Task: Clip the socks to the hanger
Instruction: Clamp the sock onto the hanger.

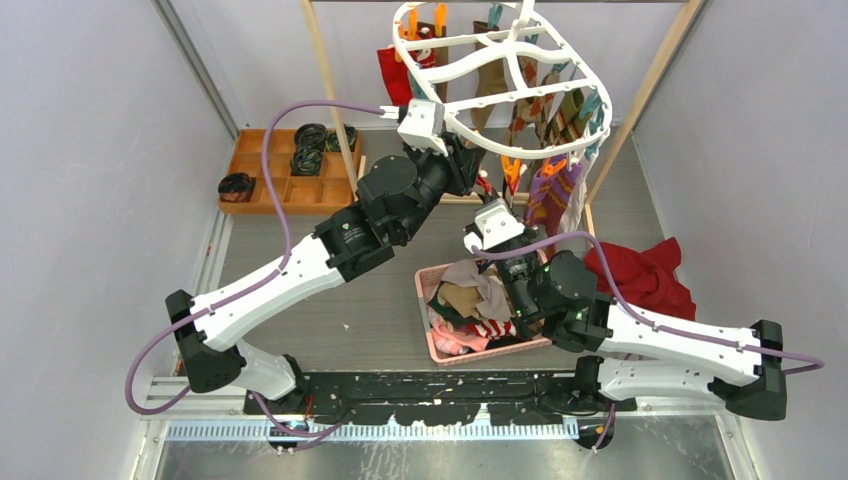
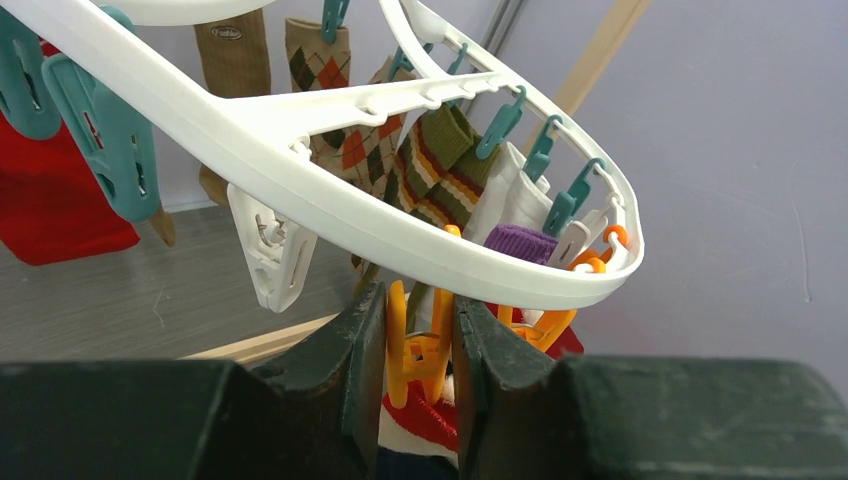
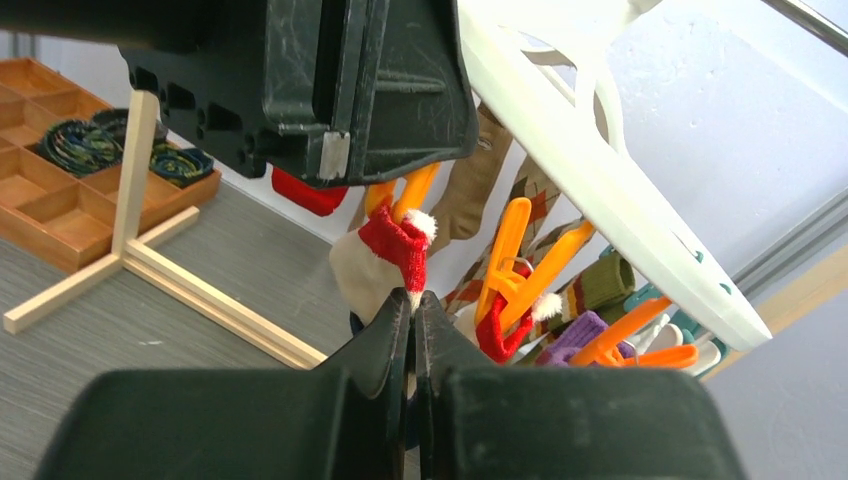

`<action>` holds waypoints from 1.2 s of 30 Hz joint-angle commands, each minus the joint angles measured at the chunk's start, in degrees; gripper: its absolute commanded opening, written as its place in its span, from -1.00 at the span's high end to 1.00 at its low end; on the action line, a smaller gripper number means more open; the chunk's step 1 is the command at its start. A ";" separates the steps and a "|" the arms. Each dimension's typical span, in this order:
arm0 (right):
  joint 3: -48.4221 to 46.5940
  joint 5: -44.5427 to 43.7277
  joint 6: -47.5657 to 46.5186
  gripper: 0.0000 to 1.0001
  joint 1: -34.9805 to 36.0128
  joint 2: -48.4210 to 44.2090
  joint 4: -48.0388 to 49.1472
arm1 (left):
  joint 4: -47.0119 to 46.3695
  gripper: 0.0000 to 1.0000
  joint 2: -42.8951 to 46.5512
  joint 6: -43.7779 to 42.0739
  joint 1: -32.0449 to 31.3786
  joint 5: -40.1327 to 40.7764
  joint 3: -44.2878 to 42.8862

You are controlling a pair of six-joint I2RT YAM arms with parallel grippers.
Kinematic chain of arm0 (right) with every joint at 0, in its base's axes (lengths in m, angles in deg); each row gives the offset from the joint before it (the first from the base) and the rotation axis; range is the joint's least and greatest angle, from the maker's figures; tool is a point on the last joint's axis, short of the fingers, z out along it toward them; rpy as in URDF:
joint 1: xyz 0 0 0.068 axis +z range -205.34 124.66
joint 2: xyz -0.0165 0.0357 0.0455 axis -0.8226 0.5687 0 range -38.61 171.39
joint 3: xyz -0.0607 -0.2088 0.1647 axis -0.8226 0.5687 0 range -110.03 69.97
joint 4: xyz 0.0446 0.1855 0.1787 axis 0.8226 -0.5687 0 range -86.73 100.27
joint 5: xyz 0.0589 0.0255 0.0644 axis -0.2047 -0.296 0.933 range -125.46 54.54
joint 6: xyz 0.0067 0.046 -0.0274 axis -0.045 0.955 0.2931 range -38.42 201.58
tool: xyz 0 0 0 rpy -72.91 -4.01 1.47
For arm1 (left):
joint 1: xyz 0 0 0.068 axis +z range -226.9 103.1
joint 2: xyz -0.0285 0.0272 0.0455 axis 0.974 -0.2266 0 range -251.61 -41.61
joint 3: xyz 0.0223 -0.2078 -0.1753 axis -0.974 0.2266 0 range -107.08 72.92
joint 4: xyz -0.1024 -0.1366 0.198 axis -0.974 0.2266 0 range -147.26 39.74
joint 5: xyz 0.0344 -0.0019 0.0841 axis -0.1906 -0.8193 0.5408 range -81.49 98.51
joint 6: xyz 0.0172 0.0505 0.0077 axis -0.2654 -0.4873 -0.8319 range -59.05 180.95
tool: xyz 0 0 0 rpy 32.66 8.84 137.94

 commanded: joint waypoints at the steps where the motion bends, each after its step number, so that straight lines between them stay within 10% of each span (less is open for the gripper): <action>1: -3.23 -2.02 0.85 0.98 -0.02 -2.09 -3.86 | -1.11 1.00 1.82 0.27 0.01 1.23 -2.65; 36: 10.50 5.54 -8.14 0.98 -0.89 -5.62 14.78 | -1.02 0.99 4.39 5.98 1.03 -2.38 -0.77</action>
